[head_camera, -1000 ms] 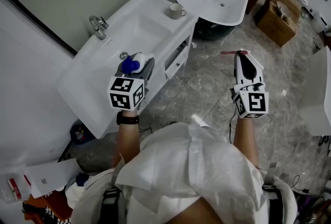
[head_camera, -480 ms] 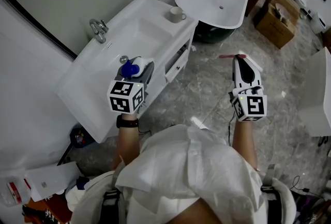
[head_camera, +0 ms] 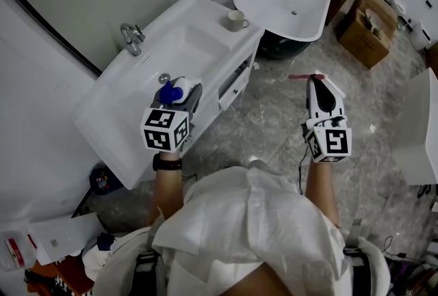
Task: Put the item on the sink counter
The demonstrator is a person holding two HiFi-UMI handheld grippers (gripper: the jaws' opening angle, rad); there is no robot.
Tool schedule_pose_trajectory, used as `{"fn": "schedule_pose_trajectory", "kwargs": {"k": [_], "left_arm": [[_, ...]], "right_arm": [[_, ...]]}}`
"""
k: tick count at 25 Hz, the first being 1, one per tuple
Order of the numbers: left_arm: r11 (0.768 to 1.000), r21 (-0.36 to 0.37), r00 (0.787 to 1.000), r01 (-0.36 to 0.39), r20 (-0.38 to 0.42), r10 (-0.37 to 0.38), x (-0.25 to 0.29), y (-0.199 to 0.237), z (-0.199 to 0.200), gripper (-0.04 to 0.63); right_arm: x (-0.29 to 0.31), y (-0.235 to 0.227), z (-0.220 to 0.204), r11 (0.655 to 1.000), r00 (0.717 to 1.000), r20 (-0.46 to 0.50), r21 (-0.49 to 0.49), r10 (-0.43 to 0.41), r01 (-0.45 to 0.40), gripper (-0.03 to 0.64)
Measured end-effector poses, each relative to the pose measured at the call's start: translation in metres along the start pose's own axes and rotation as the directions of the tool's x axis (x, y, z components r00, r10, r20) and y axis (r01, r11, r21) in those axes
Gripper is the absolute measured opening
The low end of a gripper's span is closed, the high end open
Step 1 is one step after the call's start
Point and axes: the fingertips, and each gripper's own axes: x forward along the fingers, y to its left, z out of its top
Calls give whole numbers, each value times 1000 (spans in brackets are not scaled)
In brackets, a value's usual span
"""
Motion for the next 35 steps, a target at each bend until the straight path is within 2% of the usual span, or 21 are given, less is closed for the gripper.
{"fn": "schedule_pose_trajectory", "kwargs": {"k": [5,12,22,29,35], "left_arm": [[1000,-2,1000,9,-2,-9,6,-5,1,205],[1000,-4,1000,-15,-5,15,26,0,10,206],[1000,4,999,-30,-15,30,109,3,43,204],[999,7,999,-53,-10,53,169,2,76,205],[997,-3,997,-74,-17,74,201,2,87,206]], "right_arm": [[2,-6,-2,1000,1000,-4,9,1,-1,22],[25,-24,-12,1000,1000,-1,20,17,-17,21],[97,-85,-37,997,998,10,52,55,-55,22],[152,-134,-36,994,994,39,47,101,-102,23],[186,-153,-39,987,987,63,52,149,-153,22]]}}
